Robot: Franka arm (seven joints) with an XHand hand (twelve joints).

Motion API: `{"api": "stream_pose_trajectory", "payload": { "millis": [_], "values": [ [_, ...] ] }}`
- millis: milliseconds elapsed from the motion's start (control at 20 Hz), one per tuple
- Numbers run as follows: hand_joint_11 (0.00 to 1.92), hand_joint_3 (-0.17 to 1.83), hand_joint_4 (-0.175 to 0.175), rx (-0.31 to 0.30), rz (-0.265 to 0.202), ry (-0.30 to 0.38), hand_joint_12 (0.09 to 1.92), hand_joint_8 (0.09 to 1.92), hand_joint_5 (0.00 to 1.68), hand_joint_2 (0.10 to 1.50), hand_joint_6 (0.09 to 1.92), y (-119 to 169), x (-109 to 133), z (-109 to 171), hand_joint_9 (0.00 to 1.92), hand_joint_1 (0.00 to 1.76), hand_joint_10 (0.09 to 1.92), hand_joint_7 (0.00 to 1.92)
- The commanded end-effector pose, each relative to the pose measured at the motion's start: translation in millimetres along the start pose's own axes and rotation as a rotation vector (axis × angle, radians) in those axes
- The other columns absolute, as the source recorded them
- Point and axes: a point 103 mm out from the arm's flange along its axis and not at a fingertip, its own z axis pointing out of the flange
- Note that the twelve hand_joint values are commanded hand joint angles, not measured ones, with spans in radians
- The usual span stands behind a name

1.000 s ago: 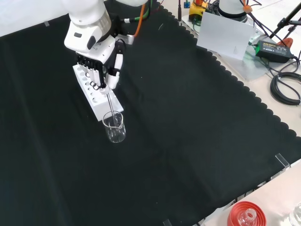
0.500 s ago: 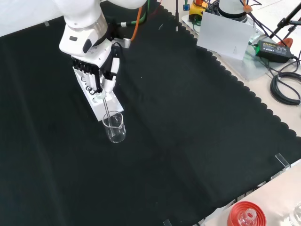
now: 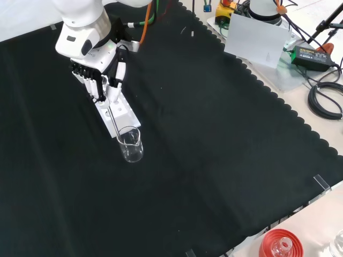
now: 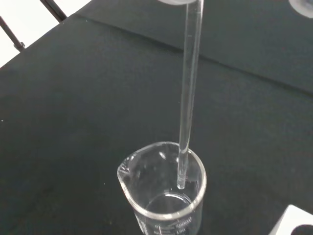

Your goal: Stir in the beaker to the left of the white test tube rack with the glass rod.

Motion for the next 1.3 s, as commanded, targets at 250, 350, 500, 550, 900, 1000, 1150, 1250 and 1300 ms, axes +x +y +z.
{"api": "stream_pose_trajectory", "payload": {
  "millis": [250, 350, 500, 550, 900, 1000, 1150, 1250, 1300],
  "values": [
    [1.69, -0.17, -0.175, 0.021, 0.022, 0.018, 0.53, 0.52, 1.3, 1.05, 0.29, -25, 8, 14, 1.82, 1.32, 0.33, 1.42],
    [1.69, -0.17, -0.175, 0.024, 0.013, 0.019, 0.53, 0.52, 1.3, 1.05, 0.29, -21, 13, 14, 1.82, 1.32, 0.33, 1.42],
    [1.69, -0.17, -0.175, 0.025, -0.004, 0.02, 0.53, 0.52, 1.3, 1.05, 0.29, -11, 19, 14, 1.82, 1.32, 0.33, 1.42],
    [1.69, -0.17, -0.175, 0.023, -0.01, 0.022, 0.53, 0.52, 1.3, 1.05, 0.29, -8, 20, 14, 1.82, 1.32, 0.33, 1.42],
    [1.69, -0.17, -0.175, 0.02, -0.028, 0.013, 0.53, 0.52, 1.3, 1.05, 0.3, 8, 22, 12, 1.82, 1.32, 0.33, 1.42],
    [1.69, -0.17, -0.175, 0.029, -0.023, 0.02, 0.53, 0.52, 1.3, 1.05, 0.3, 9, 16, 11, 1.82, 1.32, 0.33, 1.42],
    [1.69, -0.17, -0.175, 0.031, -0.007, 0.03, 0.53, 0.52, 1.3, 1.05, 0.3, 5, -3, 11, 1.82, 1.32, 0.33, 1.42],
    [1.69, -0.17, -0.175, 0.031, 0.008, 0.024, 0.53, 0.52, 1.3, 1.05, 0.3, -2, -12, 12, 1.82, 1.32, 0.33, 1.42],
    [1.69, -0.17, -0.175, 0.029, 0.016, 0.023, 0.53, 0.52, 1.3, 1.05, 0.3, -5, -15, 12, 1.82, 1.32, 0.33, 1.42]
  ]
}}
